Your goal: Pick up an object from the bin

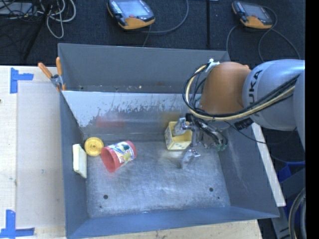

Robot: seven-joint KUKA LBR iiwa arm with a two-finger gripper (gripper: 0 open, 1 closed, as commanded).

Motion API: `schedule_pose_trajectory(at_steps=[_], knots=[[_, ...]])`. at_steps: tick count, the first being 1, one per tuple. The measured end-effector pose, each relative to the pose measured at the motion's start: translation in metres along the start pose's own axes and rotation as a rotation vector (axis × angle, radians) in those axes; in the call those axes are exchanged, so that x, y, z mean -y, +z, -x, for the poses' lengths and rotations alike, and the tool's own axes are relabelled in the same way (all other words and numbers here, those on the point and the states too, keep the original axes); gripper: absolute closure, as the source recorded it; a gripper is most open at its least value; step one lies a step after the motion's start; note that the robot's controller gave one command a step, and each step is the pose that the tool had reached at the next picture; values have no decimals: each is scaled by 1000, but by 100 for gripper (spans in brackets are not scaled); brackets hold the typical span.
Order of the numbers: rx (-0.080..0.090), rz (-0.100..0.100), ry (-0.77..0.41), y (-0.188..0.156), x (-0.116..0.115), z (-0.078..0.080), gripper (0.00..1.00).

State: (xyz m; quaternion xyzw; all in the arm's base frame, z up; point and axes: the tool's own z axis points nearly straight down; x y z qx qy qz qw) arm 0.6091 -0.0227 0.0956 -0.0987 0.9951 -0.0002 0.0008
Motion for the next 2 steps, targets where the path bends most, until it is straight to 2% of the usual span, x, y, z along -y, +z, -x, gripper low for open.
schedule_pose_trajectory(at_steps=[1,2], knots=[[0,1,-41,14,-9,0,0],[28,-1,-287,13,-3,11,100]])
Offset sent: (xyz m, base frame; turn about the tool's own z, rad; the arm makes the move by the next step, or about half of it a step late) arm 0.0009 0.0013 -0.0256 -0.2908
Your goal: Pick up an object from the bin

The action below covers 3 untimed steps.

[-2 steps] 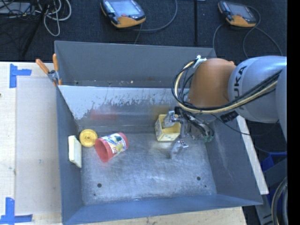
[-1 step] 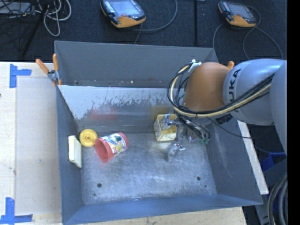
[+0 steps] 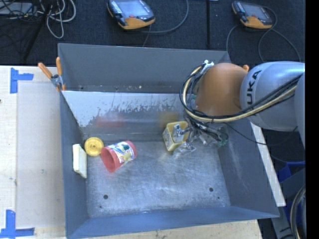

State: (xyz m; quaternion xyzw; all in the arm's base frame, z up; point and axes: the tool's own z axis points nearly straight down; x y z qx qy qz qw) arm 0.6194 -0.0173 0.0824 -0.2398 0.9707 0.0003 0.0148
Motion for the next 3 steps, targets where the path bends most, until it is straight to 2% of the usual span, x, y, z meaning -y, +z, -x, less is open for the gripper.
schedule_pose_trajectory(at_steps=[2,3], knots=[[-6,2,0,-3,0,-1,100],[-26,7,-2,-19,-2,-6,100]])
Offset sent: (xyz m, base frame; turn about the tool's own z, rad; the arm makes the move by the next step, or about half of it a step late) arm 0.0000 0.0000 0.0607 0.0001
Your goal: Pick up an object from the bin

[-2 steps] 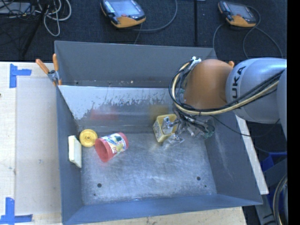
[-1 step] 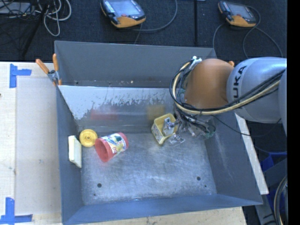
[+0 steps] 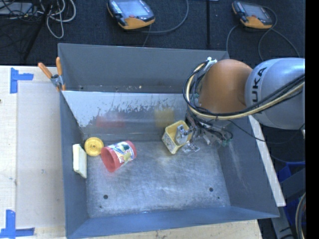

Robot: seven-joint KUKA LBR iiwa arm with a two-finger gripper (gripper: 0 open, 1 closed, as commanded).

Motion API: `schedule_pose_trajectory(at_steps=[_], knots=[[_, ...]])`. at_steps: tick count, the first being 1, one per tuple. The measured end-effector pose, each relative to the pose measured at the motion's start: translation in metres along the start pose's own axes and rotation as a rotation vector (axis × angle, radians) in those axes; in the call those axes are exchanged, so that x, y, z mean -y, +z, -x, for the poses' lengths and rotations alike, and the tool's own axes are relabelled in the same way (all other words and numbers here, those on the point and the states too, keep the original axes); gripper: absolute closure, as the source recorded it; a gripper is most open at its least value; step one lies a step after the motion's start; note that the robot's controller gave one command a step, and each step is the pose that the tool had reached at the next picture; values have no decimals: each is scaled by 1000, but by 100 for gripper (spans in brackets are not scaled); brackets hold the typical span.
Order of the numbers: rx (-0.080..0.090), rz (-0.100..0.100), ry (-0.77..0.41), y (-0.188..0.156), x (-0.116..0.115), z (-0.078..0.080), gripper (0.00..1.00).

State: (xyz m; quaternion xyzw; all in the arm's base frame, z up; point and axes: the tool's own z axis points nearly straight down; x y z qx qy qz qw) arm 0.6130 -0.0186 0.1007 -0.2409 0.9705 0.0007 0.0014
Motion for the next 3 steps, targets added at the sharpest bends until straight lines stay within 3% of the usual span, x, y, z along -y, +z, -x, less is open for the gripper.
schedule_pose_trajectory(at_steps=[3], knots=[[-2,0,1,-44,-1,0,100]])
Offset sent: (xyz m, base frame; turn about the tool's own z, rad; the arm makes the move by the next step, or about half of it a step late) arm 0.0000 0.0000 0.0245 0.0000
